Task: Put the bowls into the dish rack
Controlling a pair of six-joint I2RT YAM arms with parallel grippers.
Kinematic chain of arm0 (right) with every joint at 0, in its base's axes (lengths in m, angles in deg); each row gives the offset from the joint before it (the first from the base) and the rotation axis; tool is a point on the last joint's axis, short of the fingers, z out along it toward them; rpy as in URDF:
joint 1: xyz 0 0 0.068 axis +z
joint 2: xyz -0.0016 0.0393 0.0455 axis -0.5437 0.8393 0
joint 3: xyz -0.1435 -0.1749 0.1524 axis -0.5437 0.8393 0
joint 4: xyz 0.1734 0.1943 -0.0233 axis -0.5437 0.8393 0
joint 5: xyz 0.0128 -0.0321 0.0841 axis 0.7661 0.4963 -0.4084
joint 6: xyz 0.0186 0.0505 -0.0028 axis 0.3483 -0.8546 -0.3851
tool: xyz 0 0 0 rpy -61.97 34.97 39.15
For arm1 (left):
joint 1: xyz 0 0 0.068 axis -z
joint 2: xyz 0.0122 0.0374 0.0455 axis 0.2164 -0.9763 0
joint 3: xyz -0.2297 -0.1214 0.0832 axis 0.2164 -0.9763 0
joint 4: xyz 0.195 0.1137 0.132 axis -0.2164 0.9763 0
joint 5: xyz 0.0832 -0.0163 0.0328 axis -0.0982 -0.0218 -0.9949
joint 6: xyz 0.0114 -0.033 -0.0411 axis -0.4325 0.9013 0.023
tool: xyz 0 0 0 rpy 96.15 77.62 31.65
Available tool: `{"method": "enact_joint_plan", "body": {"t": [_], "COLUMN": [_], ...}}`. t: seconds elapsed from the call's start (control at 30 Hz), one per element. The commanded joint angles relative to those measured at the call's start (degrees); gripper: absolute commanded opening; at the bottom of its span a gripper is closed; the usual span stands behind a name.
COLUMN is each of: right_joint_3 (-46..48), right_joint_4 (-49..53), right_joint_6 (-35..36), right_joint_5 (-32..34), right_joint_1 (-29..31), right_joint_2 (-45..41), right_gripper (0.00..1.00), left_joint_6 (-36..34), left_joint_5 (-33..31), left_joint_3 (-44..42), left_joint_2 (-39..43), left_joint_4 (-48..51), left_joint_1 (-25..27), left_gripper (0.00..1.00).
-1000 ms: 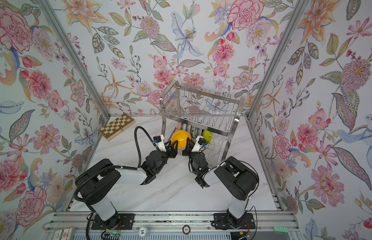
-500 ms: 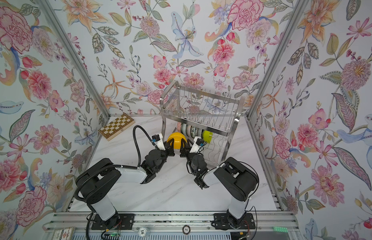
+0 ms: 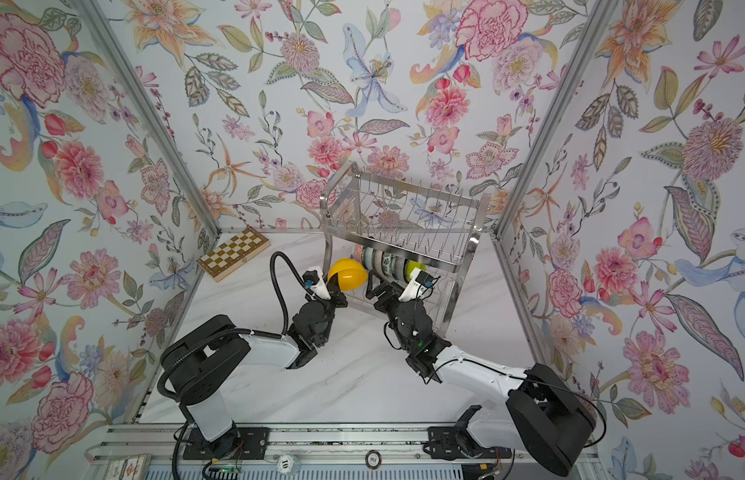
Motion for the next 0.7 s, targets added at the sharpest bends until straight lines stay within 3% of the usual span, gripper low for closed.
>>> {"method": "enact_joint_plan", "body": {"t": [0.0, 0.1, 0.23, 0.67], "right_joint_3": [-2.7, -3.9, -3.8, -8.0], "right_joint_4": [12.8, 14.4, 8.4, -1.3], "right_joint_6": [-12.9, -18.8, -25.4, -36.6], "right_joint_5": [-2.2, -3.2, -7.0, -10.4], "right_joint_1": [-0.6, -0.4, -0.9, -1.1], "right_joint_2": [-2.5, -2.9, -0.5, 7.6], "right_gripper": [0.99, 0.99, 0.93, 0.69], "left_joint_6": [-13.7, -18.8, -17.9, -20.2], "left_joint_5": [-8.4, -11.5, -12.2, -12.1], "left_joint_3": [3.3, 5.0, 5.4, 5.7], "left_joint_2": [-4.3, -7.6, -8.1, -9.8], "left_joint_4": [-12.4, -15.6, -13.7, -15.3], "left_joint_1": [2.9, 4.2, 4.6, 5.5], "left_gripper": [0.00, 0.00, 0.00, 0.00]}}
